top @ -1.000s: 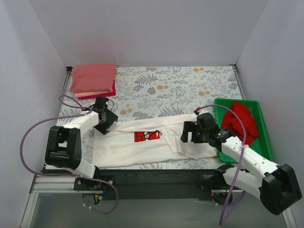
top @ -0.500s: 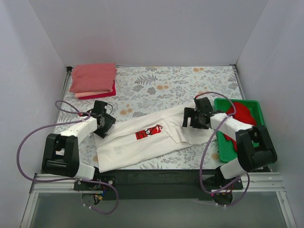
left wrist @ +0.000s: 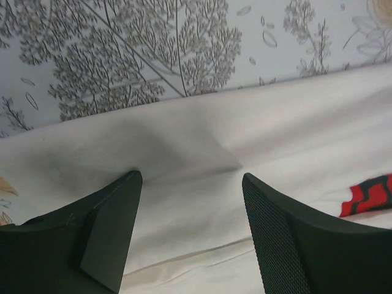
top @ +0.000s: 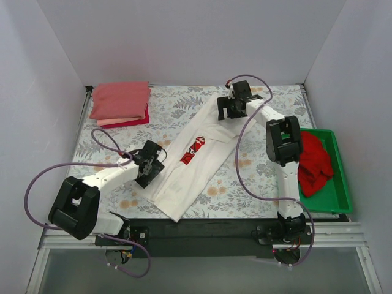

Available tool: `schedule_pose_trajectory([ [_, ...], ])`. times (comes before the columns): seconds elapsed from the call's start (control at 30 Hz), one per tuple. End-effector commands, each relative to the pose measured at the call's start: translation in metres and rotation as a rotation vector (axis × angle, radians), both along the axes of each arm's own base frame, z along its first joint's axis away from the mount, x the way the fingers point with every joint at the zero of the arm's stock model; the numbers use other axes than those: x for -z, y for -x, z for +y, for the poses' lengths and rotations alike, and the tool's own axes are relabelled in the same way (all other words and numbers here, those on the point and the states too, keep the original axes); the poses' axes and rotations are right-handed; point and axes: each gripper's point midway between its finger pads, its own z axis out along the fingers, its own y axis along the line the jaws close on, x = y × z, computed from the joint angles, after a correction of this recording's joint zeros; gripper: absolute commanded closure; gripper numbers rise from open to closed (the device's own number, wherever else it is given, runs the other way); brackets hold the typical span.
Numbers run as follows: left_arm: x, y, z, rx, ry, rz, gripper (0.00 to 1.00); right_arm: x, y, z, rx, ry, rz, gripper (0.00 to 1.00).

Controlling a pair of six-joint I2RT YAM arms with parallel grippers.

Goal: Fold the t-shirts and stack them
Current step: Fold the tshirt

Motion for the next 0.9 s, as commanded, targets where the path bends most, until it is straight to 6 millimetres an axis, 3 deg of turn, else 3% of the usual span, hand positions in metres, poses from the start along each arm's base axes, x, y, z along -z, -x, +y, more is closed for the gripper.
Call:
schedule_pose_trajectory([
  [0.0, 0.026, 0.080, 0.020, 0.012, -0.149, 0.251, 0.34, 0.051, 0.006, 0.009, -0.137, 0.039, 0.142, 0.02],
  [0.03, 0.029, 0.092, 0.007, 0.075, -0.128, 0.272, 0.34, 0.033, -0.014, 0.021, -0.179, 0.020, 0.077, 0.02],
  [0.07, 0.032, 0.097, -0.001, 0.096, -0.106, 0.276, 0.34, 0.046, -0.017, 0.027, -0.195, 0.021, 0.085, 0.02],
  [0.1, 0.036, 0.104, -0.008, 0.142, -0.088, 0.288, 0.34, 0.045, -0.020, 0.039, -0.220, 0.021, 0.068, 0.02],
  [0.23, 0.045, 0.138, -0.053, 0.336, 0.010, 0.351, 0.34, 0.026, -0.048, 0.076, -0.304, 0.037, -0.088, 0.02],
  [0.33, 0.036, 0.142, -0.077, 0.453, 0.004, 0.313, 0.34, 0.007, -0.060, 0.103, -0.372, -0.018, -0.213, 0.02],
  [0.47, 0.001, 0.131, -0.123, 0.637, 0.024, 0.176, 0.32, -0.026, -0.085, 0.109, -0.389, -0.009, -0.363, 0.02],
  [0.53, -0.008, 0.132, -0.135, 0.714, 0.027, 0.135, 0.31, -0.053, -0.095, 0.112, -0.387, -0.009, -0.442, 0.02],
  [0.57, -0.014, 0.130, -0.139, 0.727, 0.034, 0.114, 0.31, -0.075, -0.097, 0.113, -0.390, -0.019, -0.482, 0.02],
  [0.67, -0.032, 0.117, -0.140, 0.736, 0.008, 0.051, 0.30, -0.135, -0.086, 0.119, -0.438, -0.058, -0.564, 0.02],
  [0.73, -0.049, 0.107, -0.138, 0.712, 0.000, -0.016, 0.27, -0.149, -0.073, 0.116, -0.436, -0.071, -0.554, 0.02],
  [0.77, -0.052, 0.107, -0.131, 0.683, -0.013, -0.018, 0.24, -0.179, -0.063, 0.112, -0.428, -0.083, -0.582, 0.02],
  [0.87, -0.060, 0.106, -0.111, 0.595, -0.046, -0.037, 0.13, -0.199, -0.026, 0.103, -0.402, -0.130, -0.517, 0.02],
])
